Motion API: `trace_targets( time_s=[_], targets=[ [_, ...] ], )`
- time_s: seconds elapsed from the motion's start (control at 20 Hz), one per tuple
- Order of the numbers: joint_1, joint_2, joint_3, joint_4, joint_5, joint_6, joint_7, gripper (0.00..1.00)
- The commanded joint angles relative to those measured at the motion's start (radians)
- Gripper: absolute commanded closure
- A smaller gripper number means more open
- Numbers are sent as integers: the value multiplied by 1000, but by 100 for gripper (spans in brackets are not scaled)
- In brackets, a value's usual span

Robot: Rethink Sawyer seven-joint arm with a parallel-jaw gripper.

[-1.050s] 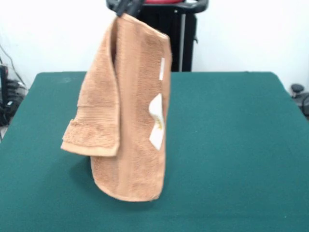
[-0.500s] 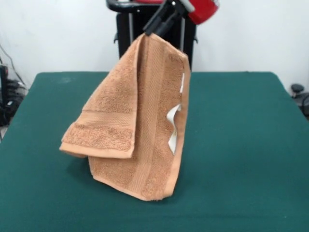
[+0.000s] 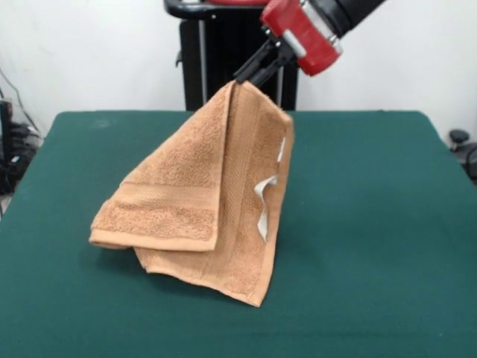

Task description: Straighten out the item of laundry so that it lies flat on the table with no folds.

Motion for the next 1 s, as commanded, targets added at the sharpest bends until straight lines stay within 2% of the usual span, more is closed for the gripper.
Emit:
trace_targets(
  time_s=[0.05, 0.25, 0.7, 1.0],
  targets=[
    [7, 39, -35, 13, 42, -12, 231, 100],
    [14, 10, -27, 30, 84, -1, 206, 100],
    [26, 36, -17, 25, 149, -19, 216, 100],
    [22, 9, 0, 24, 212, 6, 151, 100]
  ],
)
